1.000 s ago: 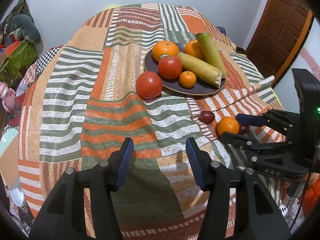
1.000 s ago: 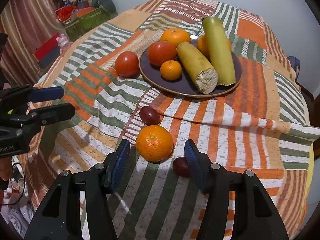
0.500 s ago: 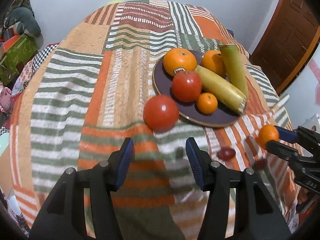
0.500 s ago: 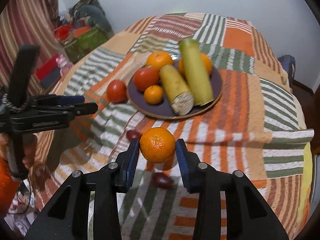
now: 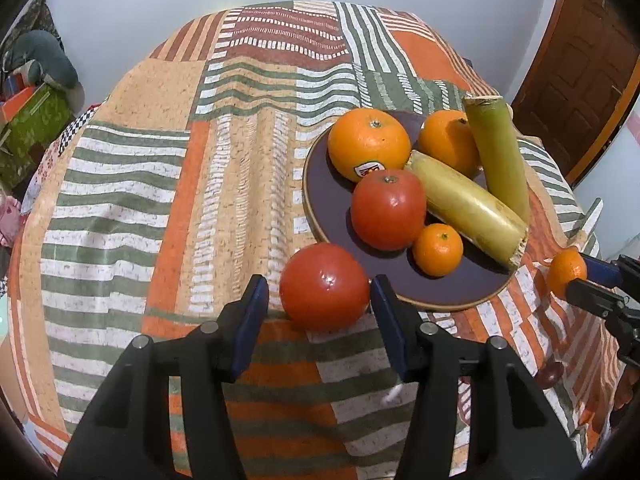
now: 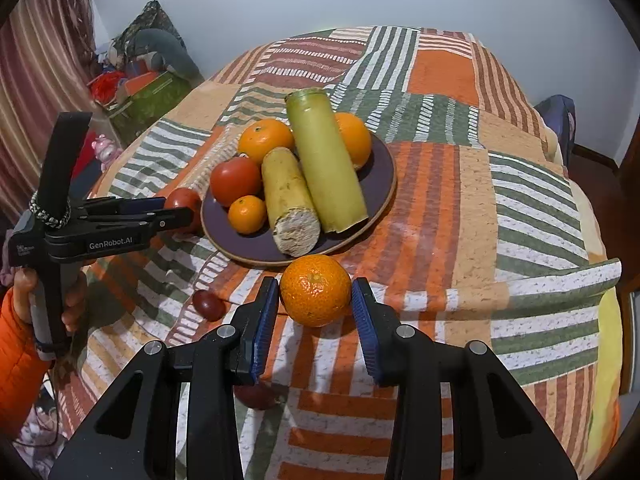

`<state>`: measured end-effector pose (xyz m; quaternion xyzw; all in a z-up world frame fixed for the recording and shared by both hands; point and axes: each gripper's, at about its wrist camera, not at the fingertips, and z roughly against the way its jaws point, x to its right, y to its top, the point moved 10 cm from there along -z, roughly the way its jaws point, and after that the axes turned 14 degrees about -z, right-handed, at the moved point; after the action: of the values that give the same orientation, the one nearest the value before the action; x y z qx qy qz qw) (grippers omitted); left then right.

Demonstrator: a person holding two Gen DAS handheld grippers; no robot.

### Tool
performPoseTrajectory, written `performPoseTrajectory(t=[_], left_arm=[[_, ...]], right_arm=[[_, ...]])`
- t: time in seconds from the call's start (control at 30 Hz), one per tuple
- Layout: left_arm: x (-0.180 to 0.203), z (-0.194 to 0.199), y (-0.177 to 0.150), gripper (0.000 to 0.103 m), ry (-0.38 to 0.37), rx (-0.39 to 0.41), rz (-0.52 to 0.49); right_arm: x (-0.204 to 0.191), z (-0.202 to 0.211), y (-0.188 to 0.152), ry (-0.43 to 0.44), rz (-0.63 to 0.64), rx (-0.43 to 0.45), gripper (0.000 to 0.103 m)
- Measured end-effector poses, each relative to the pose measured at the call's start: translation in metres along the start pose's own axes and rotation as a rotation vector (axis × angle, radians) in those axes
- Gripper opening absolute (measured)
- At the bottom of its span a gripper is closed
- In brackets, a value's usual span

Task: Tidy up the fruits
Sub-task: 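Grasp a tangerine on the quilt with the right tool while the left tool grasps the red tomato, then carry the tangerine and tomato onto the plate and open both tools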

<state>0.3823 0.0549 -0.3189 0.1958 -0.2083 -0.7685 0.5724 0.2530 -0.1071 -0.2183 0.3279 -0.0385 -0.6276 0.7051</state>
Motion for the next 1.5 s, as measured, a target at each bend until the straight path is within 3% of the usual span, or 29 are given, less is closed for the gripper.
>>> performPoseTrajectory(t=[0.4, 0.73, 1.17, 1.5], left_arm=[[0.0, 0.015, 0.008, 0.046, -0.004, 0.023, 0.001], [0.021, 0.04, 0.056, 0.046, -0.021, 0.119, -0.03], [0.043, 0.003, 0.097, 0.046, -0.066, 0.111, -0.043], [0.042, -0.011, 0.112, 0.046, -0.036, 0.115, -0.063]], right_arm=[[0.009, 0.008, 0.021, 0.005, -0.019, 0.045, 0.035], [0.012, 0.007, 0.06, -0.014, -0.016, 0.112, 0.035], [0.02, -0.035, 0.089, -0.028, -0.035, 0.087, 0.035], [0.029, -0.052, 0.088, -0.011, -0.06, 0.052, 0.035]])
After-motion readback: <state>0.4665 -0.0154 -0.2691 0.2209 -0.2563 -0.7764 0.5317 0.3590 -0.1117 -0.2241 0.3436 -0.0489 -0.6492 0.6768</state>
